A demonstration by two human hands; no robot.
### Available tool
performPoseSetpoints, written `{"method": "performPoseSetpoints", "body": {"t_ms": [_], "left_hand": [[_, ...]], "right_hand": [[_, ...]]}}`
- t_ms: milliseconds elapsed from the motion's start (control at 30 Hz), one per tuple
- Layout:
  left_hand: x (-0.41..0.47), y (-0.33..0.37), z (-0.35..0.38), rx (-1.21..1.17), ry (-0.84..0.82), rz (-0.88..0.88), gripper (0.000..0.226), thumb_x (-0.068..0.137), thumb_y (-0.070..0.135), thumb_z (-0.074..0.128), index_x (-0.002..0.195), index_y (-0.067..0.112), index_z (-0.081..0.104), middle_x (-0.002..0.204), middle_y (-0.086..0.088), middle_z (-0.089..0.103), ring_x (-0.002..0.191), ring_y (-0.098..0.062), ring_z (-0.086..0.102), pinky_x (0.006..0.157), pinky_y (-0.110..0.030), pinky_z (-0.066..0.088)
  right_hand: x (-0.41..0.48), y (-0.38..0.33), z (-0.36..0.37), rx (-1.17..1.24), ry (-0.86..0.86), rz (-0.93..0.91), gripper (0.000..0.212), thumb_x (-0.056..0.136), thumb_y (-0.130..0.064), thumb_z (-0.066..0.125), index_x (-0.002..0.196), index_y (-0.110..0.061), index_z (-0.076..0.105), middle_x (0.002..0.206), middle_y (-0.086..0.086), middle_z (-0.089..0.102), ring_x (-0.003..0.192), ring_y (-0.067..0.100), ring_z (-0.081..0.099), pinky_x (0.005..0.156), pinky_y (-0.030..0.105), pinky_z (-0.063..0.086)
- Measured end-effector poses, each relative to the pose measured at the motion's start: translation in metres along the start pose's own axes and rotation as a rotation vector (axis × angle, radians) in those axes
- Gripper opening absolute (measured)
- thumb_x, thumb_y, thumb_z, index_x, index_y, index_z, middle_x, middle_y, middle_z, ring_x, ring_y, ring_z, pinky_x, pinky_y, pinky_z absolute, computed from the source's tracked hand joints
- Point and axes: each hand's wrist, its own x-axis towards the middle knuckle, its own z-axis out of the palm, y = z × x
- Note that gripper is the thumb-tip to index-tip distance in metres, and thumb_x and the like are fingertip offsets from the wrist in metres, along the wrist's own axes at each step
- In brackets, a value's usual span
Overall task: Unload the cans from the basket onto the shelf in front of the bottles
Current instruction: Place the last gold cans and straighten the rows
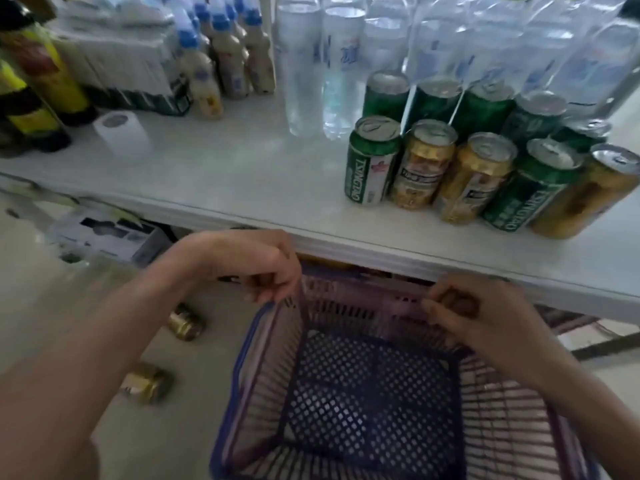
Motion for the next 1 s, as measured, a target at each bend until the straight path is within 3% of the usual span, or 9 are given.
{"method": "performPoseSetpoints", "body": {"t_ms": [200,333,400,600,700,767,867,933,1000], "left_hand": [[-0.041,-0.107,-0.037,0.141,0.094,-0.527,0.026,0.083,0.008,0.049,0.061,0.010,0.065,0.049,-0.003,0.059,0.043,-0.017,0.053,0.046,-0.022,0.041],[-0.054,-0.181,-0.039,0.068,0.110,-0.753,0.026,0.092,0.019,0.048,0.084,0.010,0.071,0.074,-0.002,0.076,0.064,-0.017,0.065,0.057,-0.026,0.040],[-0.058,-0.219,-0.031,-0.064,0.159,-0.829,0.033,0.098,0.026,0.047,0.090,0.006,0.072,0.082,-0.007,0.079,0.067,-0.017,0.071,0.056,-0.024,0.039],[-0.085,-0.340,0.022,-0.318,0.380,-1.054,0.041,0.095,0.035,0.058,0.085,-0.004,0.059,0.065,-0.017,0.073,0.061,-0.030,0.072,0.045,-0.019,0.043],[-0.083,-0.368,0.058,-0.421,0.439,-1.068,0.038,0.089,0.036,0.069,0.086,0.000,0.058,0.058,-0.011,0.070,0.061,-0.030,0.072,0.052,-0.025,0.053],[-0.076,-0.377,0.076,-0.469,0.463,-1.032,0.037,0.085,0.039,0.074,0.090,0.006,0.059,0.073,-0.008,0.069,0.069,-0.029,0.072,0.057,-0.029,0.058],[-0.068,-0.385,0.085,-0.455,0.548,-1.021,0.031,0.086,0.036,0.071,0.081,0.007,0.059,0.068,-0.007,0.068,0.046,-0.022,0.067,0.053,-0.035,0.063],[-0.062,-0.391,0.086,-0.471,0.616,-1.008,0.035,0.084,0.036,0.073,0.083,0.006,0.056,0.072,-0.011,0.067,0.045,-0.023,0.067,0.053,-0.043,0.063],[-0.055,-0.389,0.086,-0.454,0.635,-0.986,0.047,0.080,0.045,0.077,0.093,0.006,0.054,0.091,-0.015,0.067,0.068,-0.032,0.073,0.061,-0.047,0.064]], "right_hand": [[0.035,-0.062,0.095,-0.034,-0.260,-0.172,0.020,0.093,-0.027,0.073,0.076,-0.036,0.067,0.068,-0.016,0.068,0.072,-0.001,0.066,0.059,0.011,0.047],[0.063,-0.116,0.159,-0.036,-0.417,-0.269,0.013,0.096,-0.028,0.067,0.085,-0.035,0.065,0.076,-0.020,0.064,0.078,-0.006,0.062,0.064,0.008,0.046],[0.080,-0.141,0.193,-0.092,-0.533,-0.301,0.008,0.097,-0.026,0.065,0.090,-0.030,0.067,0.082,-0.015,0.066,0.075,-0.002,0.062,0.066,0.014,0.050],[0.137,-0.201,0.323,-0.377,-0.790,-0.322,0.019,0.092,-0.022,0.065,0.108,-0.011,0.067,0.105,0.006,0.067,0.098,0.025,0.066,0.080,0.038,0.058],[0.160,-0.208,0.387,-0.487,-0.838,-0.330,0.034,0.094,-0.022,0.059,0.128,-0.015,0.059,0.128,0.014,0.060,0.115,0.033,0.059,0.084,0.038,0.051],[0.175,-0.208,0.419,-0.558,-0.828,-0.339,0.050,0.097,-0.023,0.055,0.147,-0.024,0.045,0.148,0.019,0.042,0.130,0.039,0.046,0.101,0.045,0.045],[0.187,-0.206,0.445,-0.635,-0.816,-0.324,0.064,0.101,-0.026,0.051,0.159,-0.033,0.026,0.158,0.019,0.028,0.137,0.042,0.034,0.112,0.051,0.032],[0.190,-0.205,0.454,-0.647,-0.816,-0.358,0.058,0.103,-0.025,0.048,0.157,-0.040,0.031,0.157,0.017,0.032,0.135,0.040,0.039,0.111,0.048,0.034],[0.192,-0.203,0.458,-0.602,-0.774,-0.378,0.047,0.101,-0.024,0.049,0.147,-0.034,0.044,0.148,0.016,0.043,0.126,0.037,0.049,0.100,0.045,0.043]]}}
